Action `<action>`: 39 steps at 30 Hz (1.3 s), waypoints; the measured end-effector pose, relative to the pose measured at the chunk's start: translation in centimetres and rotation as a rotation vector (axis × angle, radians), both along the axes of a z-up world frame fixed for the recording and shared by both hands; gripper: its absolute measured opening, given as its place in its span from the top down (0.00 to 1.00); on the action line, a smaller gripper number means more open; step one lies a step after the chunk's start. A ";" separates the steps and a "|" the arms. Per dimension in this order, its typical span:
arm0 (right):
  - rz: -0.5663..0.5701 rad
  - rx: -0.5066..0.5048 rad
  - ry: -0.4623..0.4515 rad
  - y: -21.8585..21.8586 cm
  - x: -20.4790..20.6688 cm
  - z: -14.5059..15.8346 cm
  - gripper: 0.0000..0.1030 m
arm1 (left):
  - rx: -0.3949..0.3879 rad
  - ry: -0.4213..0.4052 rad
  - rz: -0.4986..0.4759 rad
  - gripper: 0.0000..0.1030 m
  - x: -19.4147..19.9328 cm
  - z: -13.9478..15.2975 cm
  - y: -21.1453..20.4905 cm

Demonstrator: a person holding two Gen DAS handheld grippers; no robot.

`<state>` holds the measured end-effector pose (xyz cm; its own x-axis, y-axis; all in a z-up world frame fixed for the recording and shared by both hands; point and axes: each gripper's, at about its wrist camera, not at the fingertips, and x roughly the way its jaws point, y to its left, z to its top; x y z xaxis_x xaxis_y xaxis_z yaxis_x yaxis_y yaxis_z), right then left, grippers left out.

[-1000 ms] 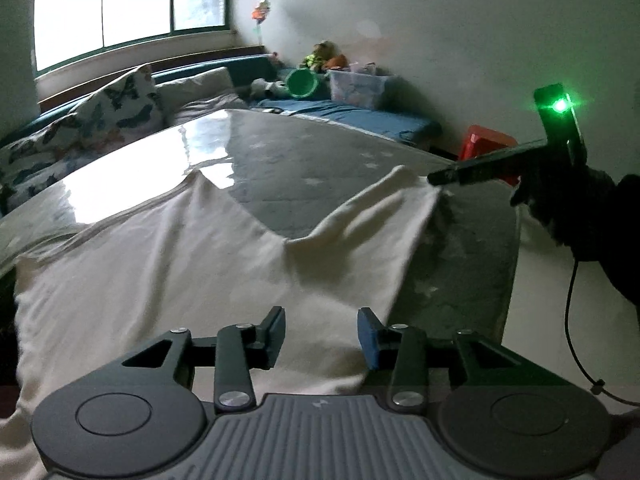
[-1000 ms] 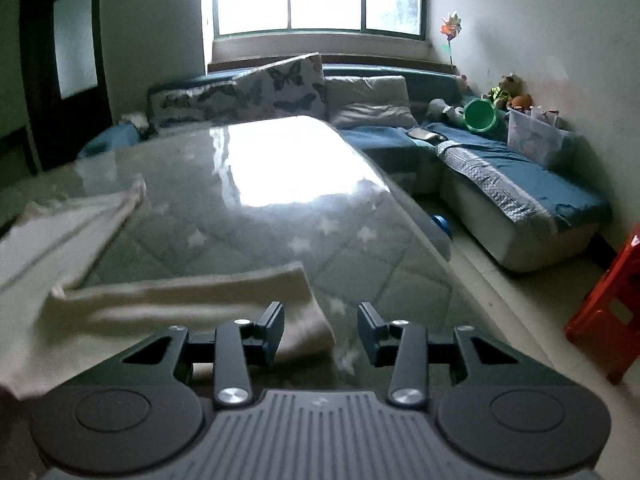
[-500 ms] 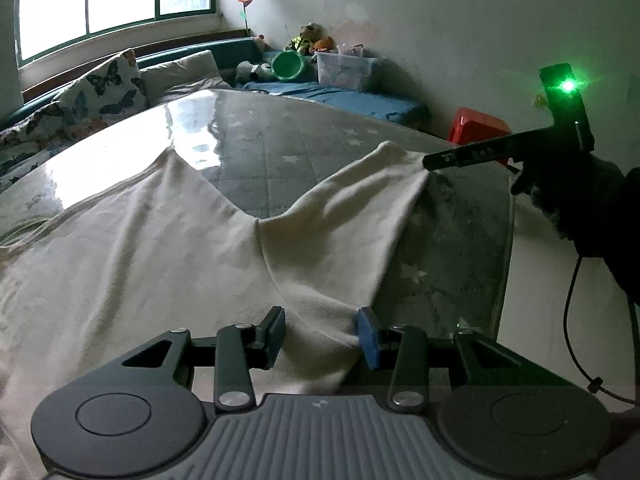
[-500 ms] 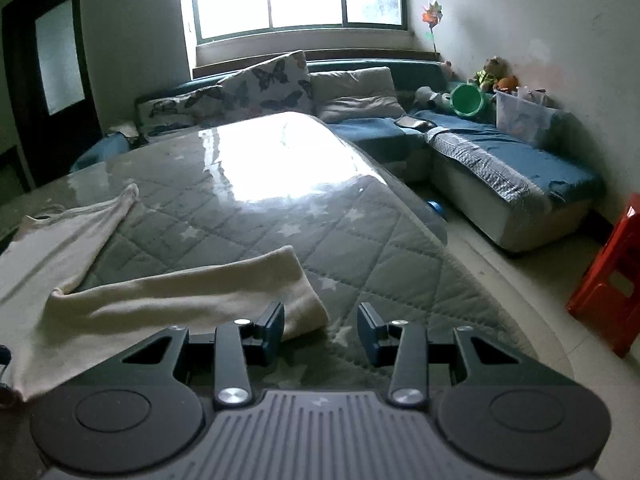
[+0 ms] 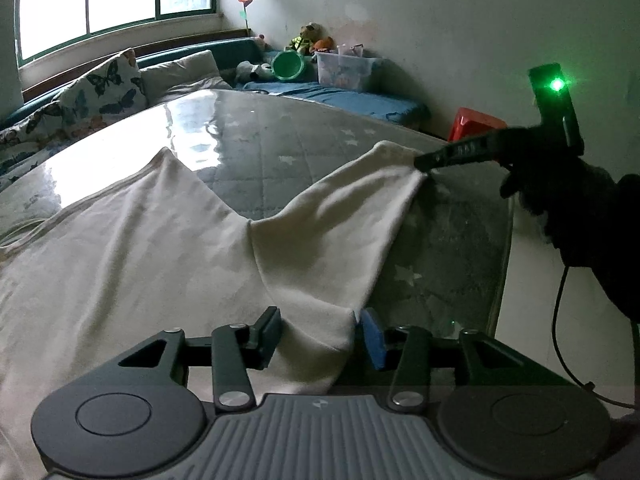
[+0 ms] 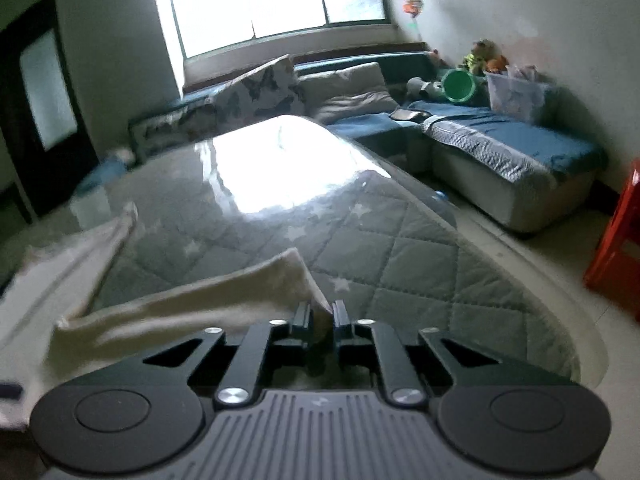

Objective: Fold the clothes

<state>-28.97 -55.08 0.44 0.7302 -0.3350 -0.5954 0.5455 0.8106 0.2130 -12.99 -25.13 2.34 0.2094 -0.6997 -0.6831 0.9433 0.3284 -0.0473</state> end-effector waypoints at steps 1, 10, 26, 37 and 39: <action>-0.011 0.018 -0.024 -0.2 -0.3 0.2 0.95 | 0.000 0.000 0.002 0.52 0.0 0.0 0.0; -0.035 0.073 -0.086 -1.3 -2.4 1.7 0.95 | -0.014 0.024 -0.008 0.45 0.0 -0.2 -0.5; 0.190 0.053 -0.301 3.9 -0.5 10.0 0.96 | -0.139 0.053 0.097 0.34 1.8 2.4 3.7; 0.632 -0.007 -0.376 18.2 8.2 13.2 0.96 | -0.203 0.120 0.245 0.27 2.8 2.7 10.3; 0.719 0.002 -0.349 20.9 9.6 12.4 0.94 | -0.204 0.134 0.272 0.27 3.0 2.5 11.1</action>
<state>-19.35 -34.16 12.84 0.9114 0.2896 -0.2924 -0.2090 0.9378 0.2773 -9.98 -14.06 4.79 0.3245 -0.7556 -0.5690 0.8039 0.5373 -0.2550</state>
